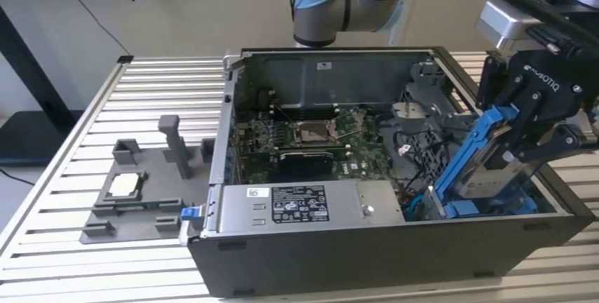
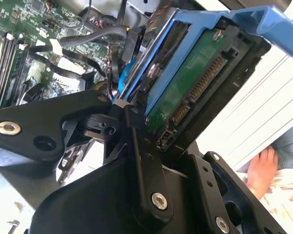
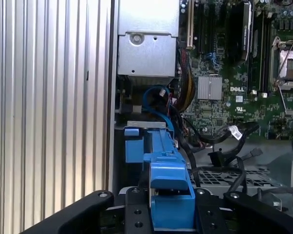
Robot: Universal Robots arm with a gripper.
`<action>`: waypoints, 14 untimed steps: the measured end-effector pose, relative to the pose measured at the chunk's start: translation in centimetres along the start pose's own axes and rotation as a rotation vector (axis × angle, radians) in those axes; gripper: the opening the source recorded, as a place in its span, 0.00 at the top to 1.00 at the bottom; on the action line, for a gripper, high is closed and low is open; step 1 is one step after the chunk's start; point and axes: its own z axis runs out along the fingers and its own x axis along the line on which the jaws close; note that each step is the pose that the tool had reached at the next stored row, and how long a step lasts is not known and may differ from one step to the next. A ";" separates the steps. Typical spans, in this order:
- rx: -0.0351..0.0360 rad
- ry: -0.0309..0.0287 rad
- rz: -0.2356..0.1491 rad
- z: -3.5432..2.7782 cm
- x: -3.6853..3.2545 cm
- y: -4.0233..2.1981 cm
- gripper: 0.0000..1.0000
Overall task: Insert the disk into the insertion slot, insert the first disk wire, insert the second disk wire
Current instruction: 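Insert the disk into the insertion slot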
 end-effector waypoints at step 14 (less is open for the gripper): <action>0.0001 0.0028 0.000 2.56 -0.17 -0.02 0.67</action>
